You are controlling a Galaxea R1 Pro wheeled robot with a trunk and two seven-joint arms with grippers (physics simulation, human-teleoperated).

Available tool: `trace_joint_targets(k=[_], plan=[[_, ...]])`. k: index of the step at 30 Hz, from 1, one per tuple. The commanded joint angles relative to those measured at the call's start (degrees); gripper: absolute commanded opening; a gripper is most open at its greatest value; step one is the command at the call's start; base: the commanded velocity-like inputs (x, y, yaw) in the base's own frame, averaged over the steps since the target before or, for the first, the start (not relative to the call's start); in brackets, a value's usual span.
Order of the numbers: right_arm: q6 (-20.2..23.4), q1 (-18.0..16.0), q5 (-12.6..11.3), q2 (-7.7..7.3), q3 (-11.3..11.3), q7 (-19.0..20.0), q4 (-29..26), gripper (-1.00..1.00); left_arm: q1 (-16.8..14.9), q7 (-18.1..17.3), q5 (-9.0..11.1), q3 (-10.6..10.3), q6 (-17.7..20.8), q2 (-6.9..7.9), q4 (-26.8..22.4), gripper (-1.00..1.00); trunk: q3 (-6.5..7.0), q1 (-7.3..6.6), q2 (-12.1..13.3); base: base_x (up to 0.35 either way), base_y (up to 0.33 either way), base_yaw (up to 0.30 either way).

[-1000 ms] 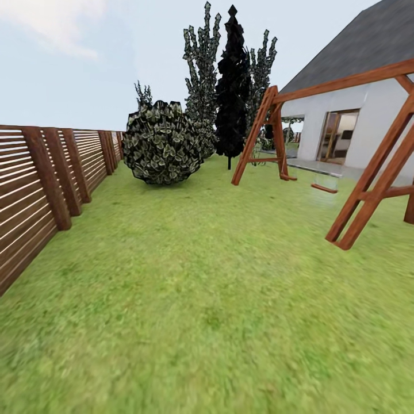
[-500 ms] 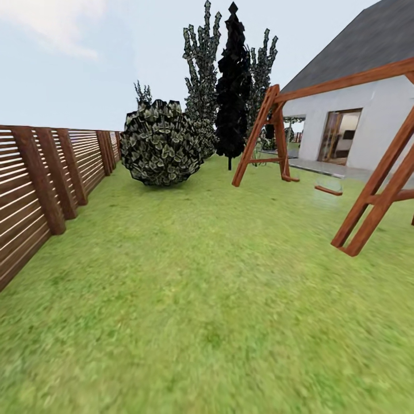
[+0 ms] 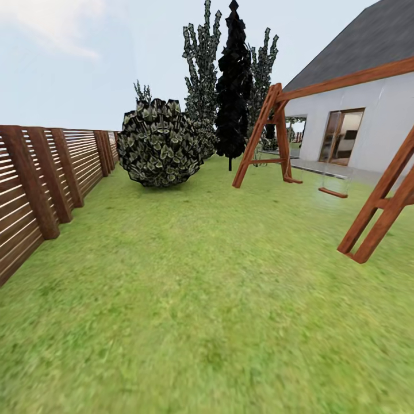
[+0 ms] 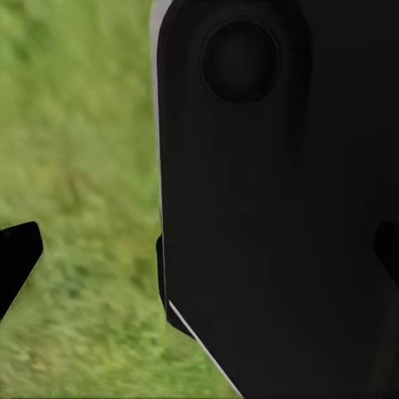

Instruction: Take the three Easter eggs out of the wicker basket on the lawn in the garden, then place them on the lawn next to a single tree (choose any tree) so that all three eggs are next to the same tree and none are left in the basket.

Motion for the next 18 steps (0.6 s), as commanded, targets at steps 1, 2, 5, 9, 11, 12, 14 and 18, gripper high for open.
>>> trace_joint_targets(k=[1, 2, 5, 9, 11, 12, 14, 18], plan=[[0.02, -0.06, -0.03, -0.01, -0.03, 0.09, 0.04, 1.0, 0.04, -0.03, -0.01, 0.05, -0.01, -0.01, -0.12, 1.0, -0.04, 0.04, -0.02, 0.346, 0.0, 0.0], [0.02, -0.05, -0.03, -0.01, -0.03, 0.09, 0.04, 1.0, 0.04, -0.03, -0.01, 0.06, 0.0, -0.02, -0.12, 1.0, -0.04, 0.04, -0.02, 0.346, 0.0, 0.0], [0.02, -0.07, -0.03, -0.01, -0.04, 0.09, 0.04, 1.0, 0.04, -0.03, -0.01, 0.07, 0.0, -0.03, -0.12, 1.0, -0.04, 0.04, -0.02, 0.346, 0.0, 0.0], [0.02, -0.06, -0.03, 0.0, -0.04, 0.09, 0.04, 1.0, 0.04, -0.03, -0.01, 0.06, 0.0, -0.03, -0.12, 1.0, -0.04, 0.04, -0.02, 0.346, 0.0, 0.0], [0.02, -0.06, -0.03, 0.0, -0.04, 0.09, 0.04, 1.0, 0.04, -0.03, -0.01, 0.07, 0.0, -0.03, -0.12, 1.0, -0.04, 0.04, -0.02, 0.346, 0.0, 0.0], [0.02, -0.07, -0.03, 0.03, -0.04, 0.09, 0.04, 1.0, 0.04, -0.03, -0.01, 0.06, 0.01, -0.03, -0.12, 1.0, -0.04, 0.04, -0.02, 0.346, 0.0, 0.0], [0.02, -0.05, -0.03, 0.01, -0.01, 0.09, 0.04, 1.0, 0.04, -0.03, -0.01, 0.06, -0.01, -0.03, -0.12, 1.0, -0.04, 0.04, -0.02, 0.346, 0.0, 0.0], [0.02, -0.06, -0.03, 0.05, -0.03, 0.09, 0.04, 1.0, 0.04, -0.03, -0.01, 0.05, -0.01, -0.02, -0.12, 1.0, -0.04, 0.04, -0.02, 0.346, 0.0, 0.0]])
